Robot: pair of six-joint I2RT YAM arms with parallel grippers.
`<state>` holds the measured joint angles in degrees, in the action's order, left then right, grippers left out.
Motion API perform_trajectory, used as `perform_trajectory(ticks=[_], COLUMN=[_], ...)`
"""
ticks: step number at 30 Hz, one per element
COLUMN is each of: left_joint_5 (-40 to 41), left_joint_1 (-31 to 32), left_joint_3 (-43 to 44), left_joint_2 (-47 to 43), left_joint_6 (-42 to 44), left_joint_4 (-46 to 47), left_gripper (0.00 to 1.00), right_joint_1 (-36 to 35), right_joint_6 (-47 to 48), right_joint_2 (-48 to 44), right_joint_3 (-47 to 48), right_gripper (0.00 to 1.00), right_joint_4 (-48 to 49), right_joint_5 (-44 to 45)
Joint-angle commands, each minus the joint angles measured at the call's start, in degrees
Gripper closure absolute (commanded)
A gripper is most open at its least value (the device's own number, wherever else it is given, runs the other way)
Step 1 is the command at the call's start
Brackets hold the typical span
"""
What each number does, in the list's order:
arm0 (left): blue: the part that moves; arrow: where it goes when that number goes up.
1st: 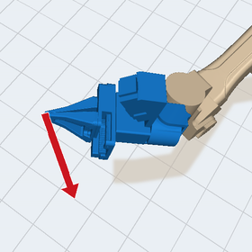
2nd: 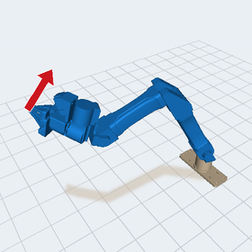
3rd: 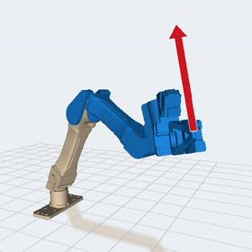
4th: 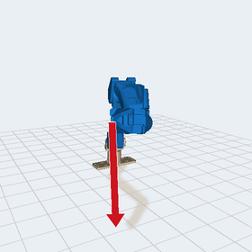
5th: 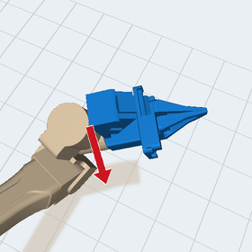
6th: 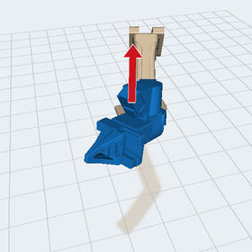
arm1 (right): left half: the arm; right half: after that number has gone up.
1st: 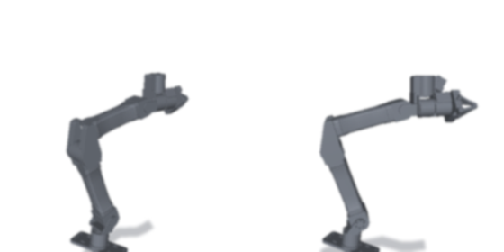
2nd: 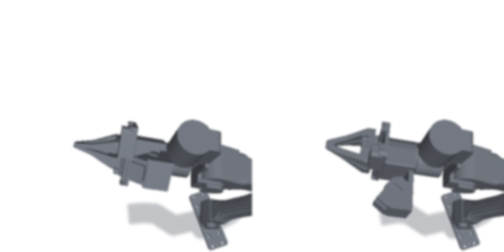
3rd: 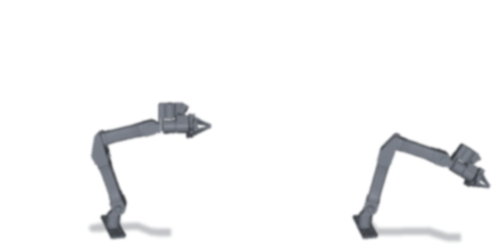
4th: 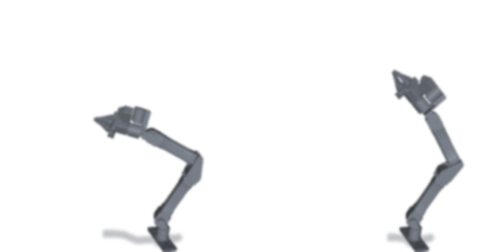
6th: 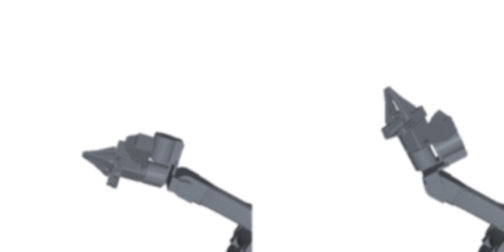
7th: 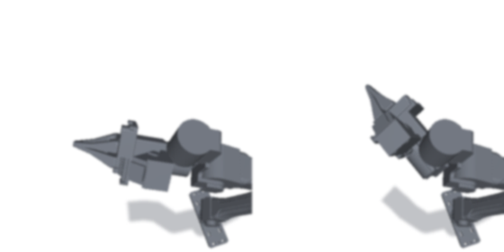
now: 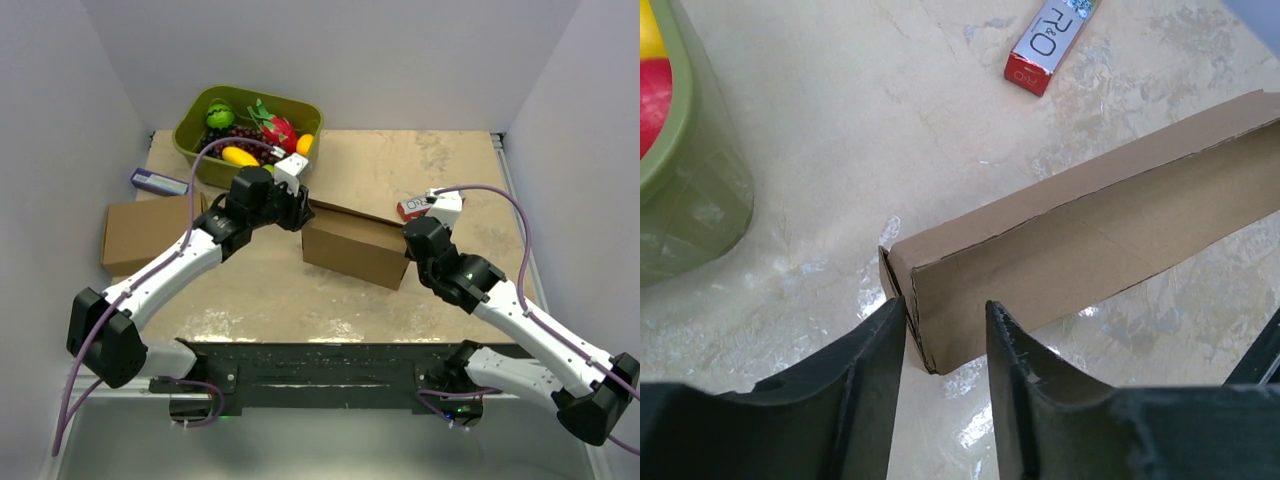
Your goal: Fold the paper box
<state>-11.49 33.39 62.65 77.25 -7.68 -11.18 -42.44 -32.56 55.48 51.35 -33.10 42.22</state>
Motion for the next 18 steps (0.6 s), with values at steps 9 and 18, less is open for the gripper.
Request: perform_trajectory(ticks=[9,18], left_joint_5=[-0.1,0.8], left_joint_1=[-0.3,0.3], left_joint_3=[0.5,-7.9], left_joint_2=[0.4,-2.8], left_joint_6=[0.4,-3.0], left_joint_4=[2.0,5.4], left_gripper=[1.0,1.0], right_joint_1=[-1.2,-1.3], right_joint_6=[-2.3,-2.3], right_joint_2=[2.9,3.4], right_joint_3=[-2.9,-3.0], right_gripper=[1.0,1.0], right_joint_4=[-6.2,-5.8], right_joint_5=[-10.0,-10.0])
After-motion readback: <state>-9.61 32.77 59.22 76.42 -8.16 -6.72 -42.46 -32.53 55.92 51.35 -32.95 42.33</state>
